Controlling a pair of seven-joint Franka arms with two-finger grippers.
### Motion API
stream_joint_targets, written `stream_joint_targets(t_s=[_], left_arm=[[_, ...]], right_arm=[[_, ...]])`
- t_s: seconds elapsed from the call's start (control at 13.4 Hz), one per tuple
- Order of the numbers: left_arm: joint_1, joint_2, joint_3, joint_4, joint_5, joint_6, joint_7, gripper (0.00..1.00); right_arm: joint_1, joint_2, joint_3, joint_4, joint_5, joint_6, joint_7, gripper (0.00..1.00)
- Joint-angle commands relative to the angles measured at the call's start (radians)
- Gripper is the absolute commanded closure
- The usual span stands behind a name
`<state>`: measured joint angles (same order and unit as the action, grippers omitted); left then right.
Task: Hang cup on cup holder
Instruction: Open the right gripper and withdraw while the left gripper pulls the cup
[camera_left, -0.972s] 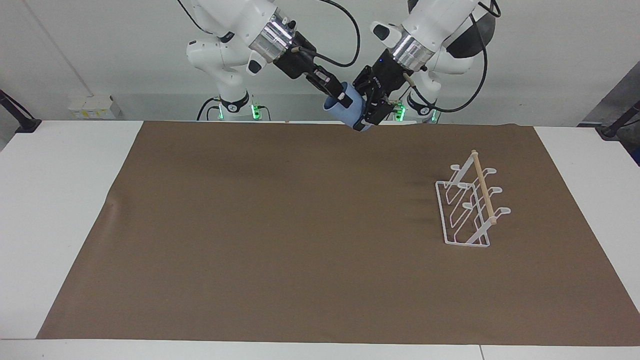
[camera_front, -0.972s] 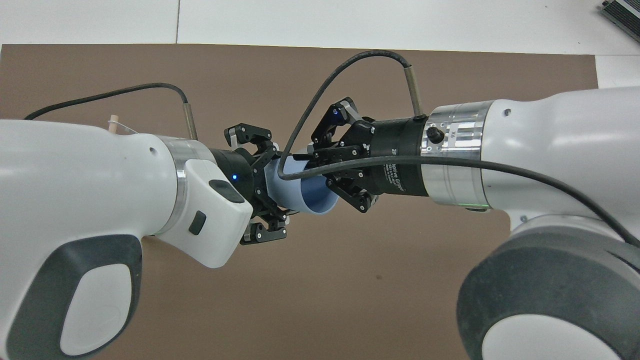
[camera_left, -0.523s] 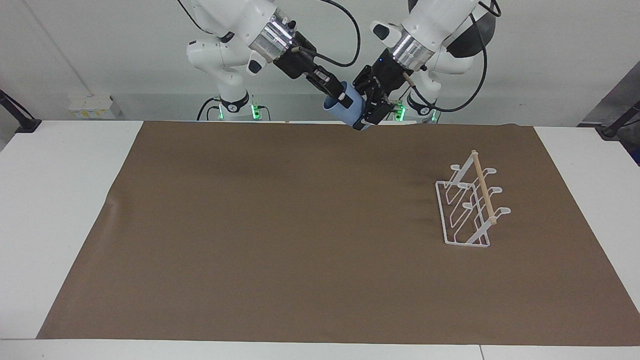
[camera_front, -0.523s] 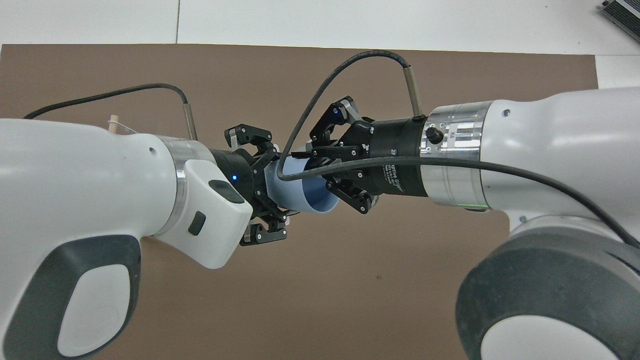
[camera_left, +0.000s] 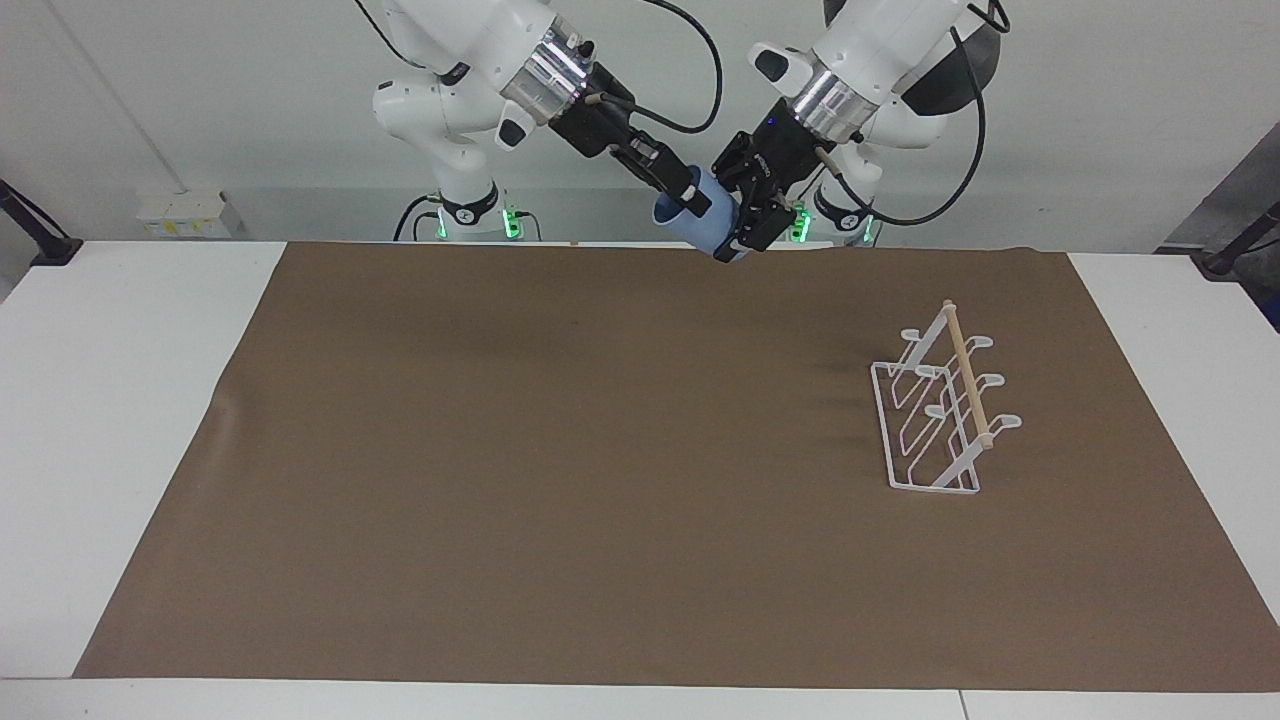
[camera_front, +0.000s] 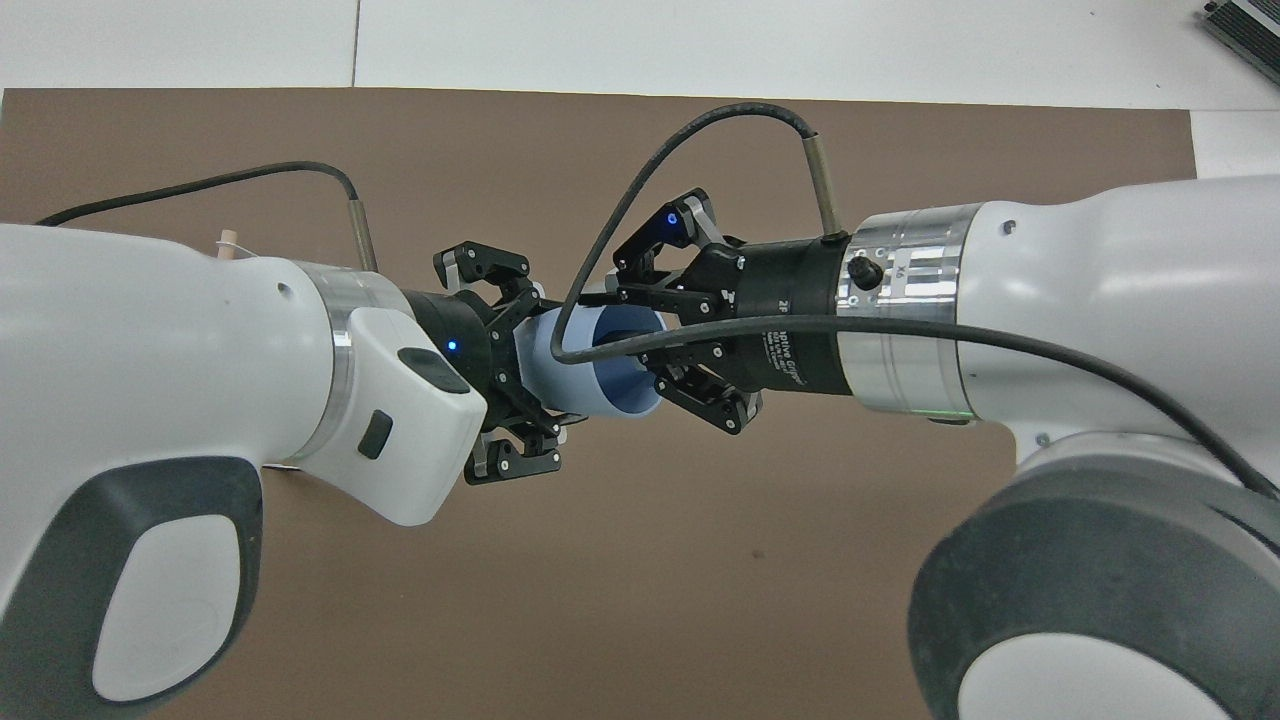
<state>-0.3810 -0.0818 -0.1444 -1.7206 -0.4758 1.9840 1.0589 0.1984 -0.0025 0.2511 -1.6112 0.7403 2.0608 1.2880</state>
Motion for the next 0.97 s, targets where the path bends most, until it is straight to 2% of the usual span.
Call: stream_joint_targets(t_s=[0.0, 0.52, 0.75, 0.9], left_arm=[[0.043, 0.011, 0.006, 0.024, 0.000, -0.043, -0.011, 1.00], [0.091, 0.022, 0.006, 0.041, 0.218, -0.062, -0.010, 1.00], [0.115, 0.022, 0.006, 0.036, 0.359, -0.068, -0.010, 1.00], [0.116, 0.020, 0.006, 0.033, 0.498, -0.092, -0.011, 1.00]], right_arm=[[-0.007, -0.007, 0.003, -0.009, 0.027, -0.001, 0.010, 0.67], [-0.017, -0.002, 0.003, -0.004, 0.027, 0.005, -0.012, 0.67], [-0.024, -0.002, -0.004, -0.006, 0.027, -0.014, -0.189, 0.67], [-0.059, -0.002, -0.006, -0.004, 0.021, -0.051, -0.330, 0.67]])
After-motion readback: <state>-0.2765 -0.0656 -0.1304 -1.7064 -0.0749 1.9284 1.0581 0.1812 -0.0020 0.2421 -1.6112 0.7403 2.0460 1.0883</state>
